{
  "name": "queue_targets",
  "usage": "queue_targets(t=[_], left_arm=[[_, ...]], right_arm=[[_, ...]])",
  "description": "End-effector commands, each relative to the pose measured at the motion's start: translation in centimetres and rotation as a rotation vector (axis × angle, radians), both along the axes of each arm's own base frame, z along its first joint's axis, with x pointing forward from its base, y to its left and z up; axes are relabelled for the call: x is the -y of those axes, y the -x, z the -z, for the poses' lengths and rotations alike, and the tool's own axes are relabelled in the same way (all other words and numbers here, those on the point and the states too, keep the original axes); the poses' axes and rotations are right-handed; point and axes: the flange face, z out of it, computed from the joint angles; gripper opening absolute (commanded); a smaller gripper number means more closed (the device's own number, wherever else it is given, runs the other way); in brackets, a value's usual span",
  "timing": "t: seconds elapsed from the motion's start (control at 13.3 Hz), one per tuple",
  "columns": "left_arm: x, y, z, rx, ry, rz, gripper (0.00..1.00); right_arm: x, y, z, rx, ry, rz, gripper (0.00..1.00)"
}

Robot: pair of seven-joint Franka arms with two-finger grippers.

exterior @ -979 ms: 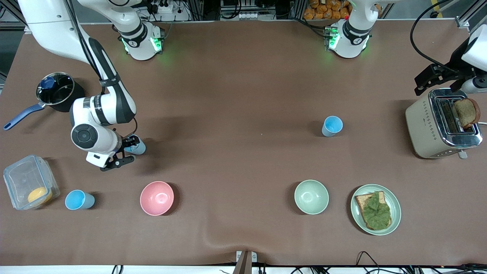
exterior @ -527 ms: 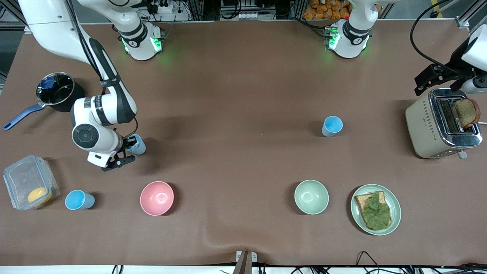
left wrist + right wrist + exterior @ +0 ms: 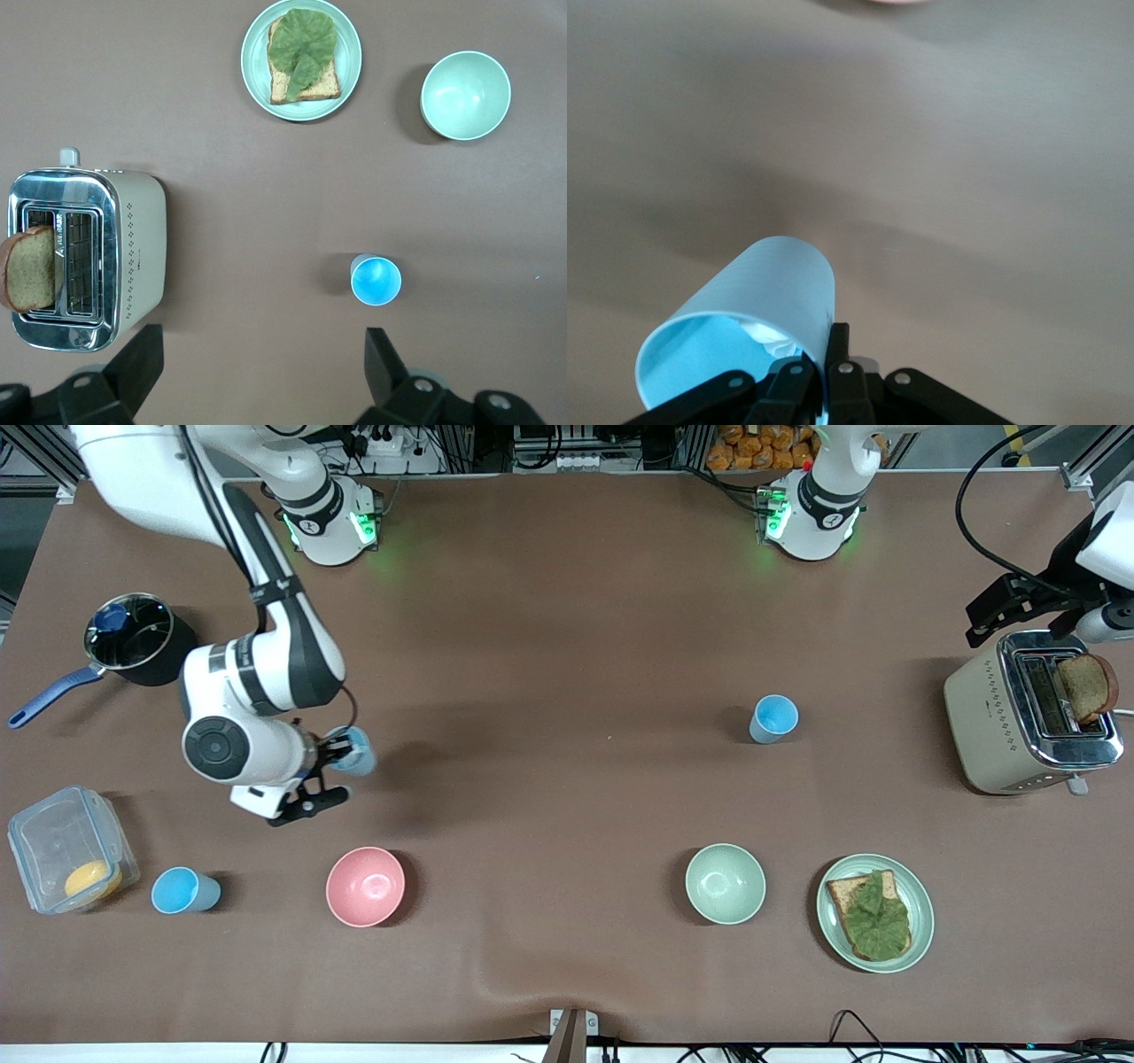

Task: Stack blue cups with both arms
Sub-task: 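Carry the blue cup with the right gripper to the table middle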

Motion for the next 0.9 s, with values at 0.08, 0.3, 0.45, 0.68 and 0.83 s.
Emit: queue_targets(t=[0.08,0.3,0.45,0.68,0.83], left_arm=[[-0.5,0.1,-0.8,0.005,0.017,-0.006,1.0],[-1.6,0.2,-1.0,0.008,0.026,-0.009,1.0],[-2.7,0.3,-1.3,0.014,0.033,-0.028,1.0],[-2.5,0.2,-1.1,0.011,0.033,-0.024,1.0],[-2.5,0.2,-1.1,0.011,0.035,-0.025,1.0]], right_arm=[[-10.6,2.5,-0.8,0.002,-0.074,0.163,0.0],[-21.0,6.2,0.6,0.065,-0.046,0.306,0.0],[-26.4,8.4,1.7,0.094,-0.026,0.374,0.0],[-30.6,9.9,4.4,0.092,-0.014,0.396,0.0],[-31.9,10.2,4.8,0.127,-0.049,0.421,0.0]])
